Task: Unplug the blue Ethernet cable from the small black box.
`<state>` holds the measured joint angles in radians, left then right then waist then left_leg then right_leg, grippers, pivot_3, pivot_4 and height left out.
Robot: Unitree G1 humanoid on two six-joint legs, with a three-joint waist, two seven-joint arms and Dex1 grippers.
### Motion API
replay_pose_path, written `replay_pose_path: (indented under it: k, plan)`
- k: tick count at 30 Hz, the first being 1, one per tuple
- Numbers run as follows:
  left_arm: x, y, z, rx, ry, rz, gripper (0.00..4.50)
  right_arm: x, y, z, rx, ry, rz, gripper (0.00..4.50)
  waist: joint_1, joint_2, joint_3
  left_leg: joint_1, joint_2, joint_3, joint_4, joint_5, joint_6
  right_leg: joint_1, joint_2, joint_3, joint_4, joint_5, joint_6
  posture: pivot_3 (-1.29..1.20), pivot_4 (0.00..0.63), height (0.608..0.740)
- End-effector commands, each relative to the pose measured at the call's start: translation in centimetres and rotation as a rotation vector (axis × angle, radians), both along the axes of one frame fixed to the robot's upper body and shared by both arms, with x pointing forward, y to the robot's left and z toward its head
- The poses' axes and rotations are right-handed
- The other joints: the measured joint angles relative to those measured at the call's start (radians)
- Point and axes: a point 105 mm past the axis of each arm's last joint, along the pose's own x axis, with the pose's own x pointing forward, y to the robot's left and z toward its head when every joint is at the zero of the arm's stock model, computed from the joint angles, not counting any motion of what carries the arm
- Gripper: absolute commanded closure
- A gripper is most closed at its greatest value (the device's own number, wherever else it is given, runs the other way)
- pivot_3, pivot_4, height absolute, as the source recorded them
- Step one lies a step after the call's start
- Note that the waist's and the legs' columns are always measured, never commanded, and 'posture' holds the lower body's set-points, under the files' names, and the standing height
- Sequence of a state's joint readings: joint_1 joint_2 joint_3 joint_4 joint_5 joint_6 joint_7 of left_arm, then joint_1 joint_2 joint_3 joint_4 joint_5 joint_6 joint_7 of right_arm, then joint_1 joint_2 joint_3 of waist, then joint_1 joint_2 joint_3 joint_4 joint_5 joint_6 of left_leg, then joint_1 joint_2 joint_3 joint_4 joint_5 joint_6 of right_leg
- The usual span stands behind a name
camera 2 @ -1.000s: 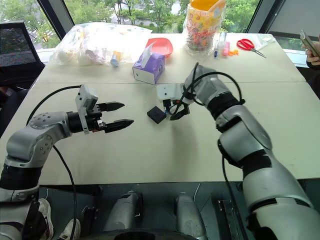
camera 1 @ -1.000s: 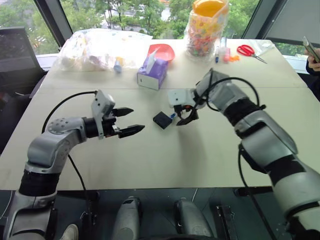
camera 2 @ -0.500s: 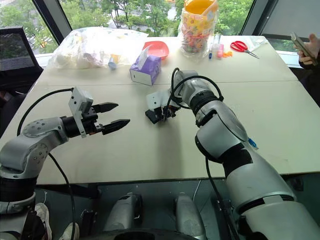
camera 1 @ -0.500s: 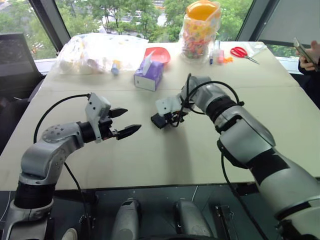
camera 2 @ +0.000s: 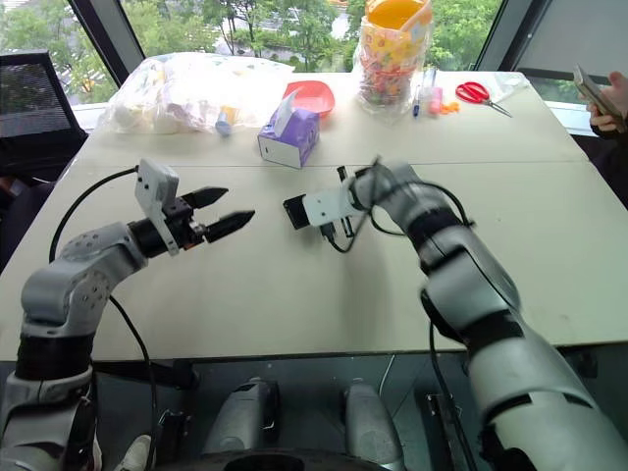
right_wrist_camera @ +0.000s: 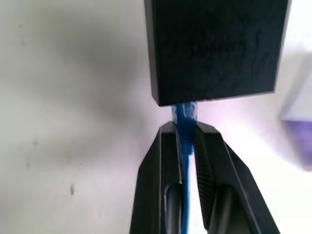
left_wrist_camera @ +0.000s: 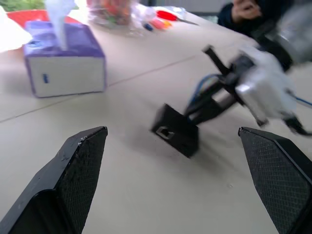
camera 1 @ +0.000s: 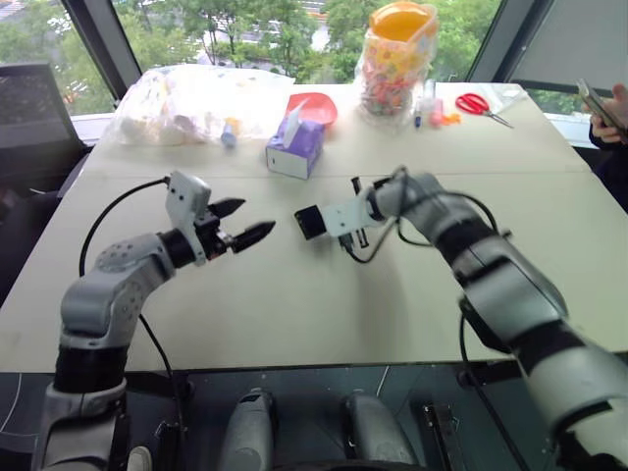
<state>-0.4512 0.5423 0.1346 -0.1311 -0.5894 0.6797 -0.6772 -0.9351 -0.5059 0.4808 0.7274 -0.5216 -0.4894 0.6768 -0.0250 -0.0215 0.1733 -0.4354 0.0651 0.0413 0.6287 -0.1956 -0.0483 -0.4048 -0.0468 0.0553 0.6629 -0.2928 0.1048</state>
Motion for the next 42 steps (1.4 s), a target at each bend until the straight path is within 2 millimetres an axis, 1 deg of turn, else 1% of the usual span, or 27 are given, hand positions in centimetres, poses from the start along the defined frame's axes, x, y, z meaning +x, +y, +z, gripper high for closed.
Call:
replay_pose_path:
  k: [1,2,4,6,8,10,14,19,22,25,28,33,34,35,36,37,42]
  plan:
    - [0.1,-1.2,0.7,0.000,-0.017,-0.078,0.00,-1.7,0.1,5.7,0.182,-0.288,0.012,4.37,0.004,0.000,0.000,-0.004,0.000,0.000,0.000,0.000,0.000,-0.005,0.000,0.000,0.001,0.000,0.001,0.00,0.150,0.735]
    - [0.2,-1.5,0.7,-0.002,-0.010,-0.093,0.00,-2.3,0.0,6.3,0.220,-0.324,-0.005,4.37,0.004,0.001,0.000,-0.008,0.000,-0.001,-0.001,0.000,0.000,-0.009,0.001,0.000,0.002,0.000,0.002,0.00,0.150,0.735]
    - [0.3,-1.9,0.8,-0.021,0.006,-0.126,0.00,-3.4,0.0,7.5,0.271,-0.398,-0.020,4.37,-0.001,0.001,0.000,-0.008,0.001,0.000,-0.001,0.000,0.000,-0.010,0.002,0.000,0.002,0.000,0.002,0.00,0.150,0.735]
    - [0.1,-2.8,1.0,-0.056,0.041,-0.193,0.00,-4.5,0.3,8.2,0.303,-0.459,-0.030,4.37,-0.004,0.001,0.000,-0.008,0.002,-0.001,-0.002,0.001,-0.002,-0.011,0.004,0.000,0.003,0.000,0.002,0.00,0.150,0.735]
    - [-0.4,-3.6,1.2,-0.076,0.072,-0.259,0.00,-5.1,0.6,8.4,0.320,-0.494,-0.048,4.37,0.000,0.001,0.000,-0.007,0.002,-0.002,-0.002,0.001,-0.002,-0.010,0.004,0.000,0.003,0.000,0.002,0.00,0.150,0.735]
    - [-0.6,-3.9,1.3,-0.077,0.085,-0.291,0.00,-5.5,0.9,8.5,0.316,-0.510,-0.052,4.37,0.003,0.001,0.000,-0.007,0.001,-0.002,0.001,0.001,-0.002,-0.008,0.004,0.000,0.002,0.000,0.001,0.00,0.150,0.735]
    - [-0.8,-4.9,2.9,-0.143,0.100,-0.373,0.00,-6.6,2.1,7.0,0.284,-0.505,-0.027,4.37,0.012,0.000,0.000,-0.007,0.001,-0.002,0.003,0.002,-0.002,-0.006,0.003,0.000,0.001,0.000,0.000,0.00,0.150,0.735]
    - [-0.7,-4.9,3.7,-0.184,0.100,-0.368,0.00,-6.8,2.4,6.6,0.282,-0.484,-0.023,4.37,0.010,0.000,0.000,-0.007,0.000,-0.002,0.003,0.002,-0.002,-0.006,0.002,0.000,0.001,0.000,0.001,0.00,0.150,0.735]
    - [-0.6,-4.9,3.6,-0.185,0.103,-0.367,0.00,-7.0,2.6,6.6,0.284,-0.482,-0.020,4.37,0.008,0.000,0.000,-0.007,0.000,-0.003,0.002,0.002,-0.002,-0.006,0.003,-0.001,0.001,0.000,0.001,0.00,0.150,0.735]
    - [-0.5,-5.3,2.7,-0.153,0.110,-0.358,0.00,-7.4,3.0,6.5,0.292,-0.476,-0.011,4.37,0.008,0.000,0.000,-0.007,0.000,-0.004,0.002,0.002,-0.002,-0.006,0.003,-0.002,0.002,0.000,0.001,0.00,0.150,0.735]
    - [-0.3,-5.7,1.8,-0.120,0.116,-0.354,0.79,-7.6,3.1,6.6,0.292,-0.474,-0.007,4.50,0.009,0.000,0.000,-0.007,0.000,-0.004,0.002,0.002,-0.002,-0.006,0.003,-0.002,0.001,0.000,0.001,0.00,0.150,0.735]
    - [0.1,-6.7,0.7,-0.079,0.120,-0.359,2.68,-7.7,2.9,7.0,0.284,-0.480,-0.005,4.50,0.012,0.000,0.000,-0.007,0.000,-0.004,0.003,0.002,-0.002,-0.005,0.003,-0.002,0.001,0.000,0.001,0.00,0.150,0.735]
    - [0.2,-6.8,0.7,-0.080,0.120,-0.359,3.12,-7.7,3.0,7.0,0.283,-0.481,-0.005,4.50,0.012,0.000,0.000,-0.007,0.000,-0.004,0.003,0.002,-0.002,-0.005,0.003,-0.002,0.001,0.000,0.001,0.00,0.150,0.735]
    - [0.2,-6.8,0.7,-0.083,0.119,-0.359,3.41,-7.7,2.9,7.0,0.282,-0.481,-0.006,4.50,0.011,0.000,0.000,-0.007,0.000,-0.004,0.003,0.002,-0.002,-0.005,0.003,-0.002,0.001,0.000,0.001,0.00,0.150,0.735]
    - [0.3,-6.8,0.7,-0.085,0.119,-0.358,3.86,-7.7,2.9,7.1,0.281,-0.481,-0.006,4.50,0.011,0.000,0.000,-0.007,0.000,-0.004,0.003,0.002,-0.002,-0.005,0.003,-0.002,0.001,0.000,0.001,0.00,0.150,0.735]
    - [0.3,-6.8,0.7,-0.086,0.117,-0.356,3.98,-7.7,2.9,7.1,0.280,-0.480,-0.006,4.50,0.010,0.000,0.000,-0.007,0.000,-0.004,0.003,0.002,-0.002,-0.005,0.003,-0.002,0.001,0.000,0.001,0.00,0.150,0.735]
    - [0.5,-6.5,0.7,-0.077,0.120,-0.344,3.97,-7.6,2.4,7.1,0.286,-0.439,-0.010,4.50,0.010,0.000,0.000,-0.007,0.000,-0.005,0.002,0.002,-0.002,-0.005,0.003,-0.002,0.001,0.000,0.001,0.00,0.150,0.735]
